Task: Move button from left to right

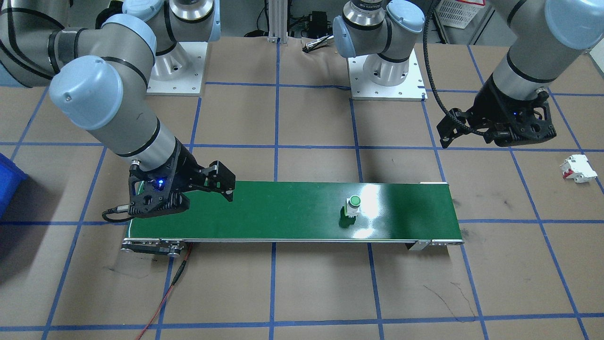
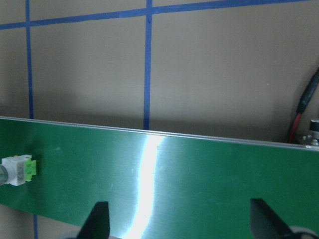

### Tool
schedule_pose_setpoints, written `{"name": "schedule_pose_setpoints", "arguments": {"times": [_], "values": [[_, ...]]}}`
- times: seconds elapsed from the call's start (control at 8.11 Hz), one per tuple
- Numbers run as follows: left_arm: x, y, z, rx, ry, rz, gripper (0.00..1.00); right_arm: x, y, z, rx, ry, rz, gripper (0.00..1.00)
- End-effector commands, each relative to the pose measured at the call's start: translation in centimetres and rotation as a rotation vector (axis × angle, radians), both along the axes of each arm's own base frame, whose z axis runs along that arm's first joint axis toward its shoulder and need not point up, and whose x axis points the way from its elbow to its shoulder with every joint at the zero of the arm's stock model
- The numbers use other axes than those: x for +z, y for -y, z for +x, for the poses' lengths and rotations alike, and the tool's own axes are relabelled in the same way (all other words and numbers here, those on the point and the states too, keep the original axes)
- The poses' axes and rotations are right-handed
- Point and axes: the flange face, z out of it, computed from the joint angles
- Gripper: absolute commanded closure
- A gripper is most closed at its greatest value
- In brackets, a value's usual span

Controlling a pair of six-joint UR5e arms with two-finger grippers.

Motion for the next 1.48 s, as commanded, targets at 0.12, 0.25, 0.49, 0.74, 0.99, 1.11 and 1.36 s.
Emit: {"name": "schedule_pose_setpoints", "arguments": {"times": [0.12,0.25,0.49,0.74,0.99,1.11,1.36], "values": [[0.2,-0.3,-0.3,-0.003,0.0,-0.002,0.0,-3.8,0.4,1.7,0.002,0.11,0.055,0.0],[0.5,-0.5,-0.4,-0.005,0.001,-0.006,0.0,-4.5,0.1,1.8,-0.013,0.118,0.078,0.0],[0.9,-0.8,-0.5,-0.005,0.003,-0.014,0.0,-5.4,0.0,1.9,-0.061,0.114,0.115,0.0],[1.3,-1.0,-0.4,-0.007,0.013,-0.019,0.0,-6.8,0.1,1.9,-0.073,0.108,0.147,0.0],[1.6,-1.3,-0.4,-0.011,0.015,-0.034,0.0,-7.7,-0.7,2.7,-0.066,0.094,0.169,0.0],[1.7,-1.3,-0.4,-0.01,0.016,-0.037,0.0,-8.2,-0.9,2.8,-0.069,0.097,0.182,0.0],[1.6,-1.3,-0.2,-0.007,0.019,-0.033,0.0,-8.5,-1.0,2.9,-0.096,0.103,0.202,0.0]]}}
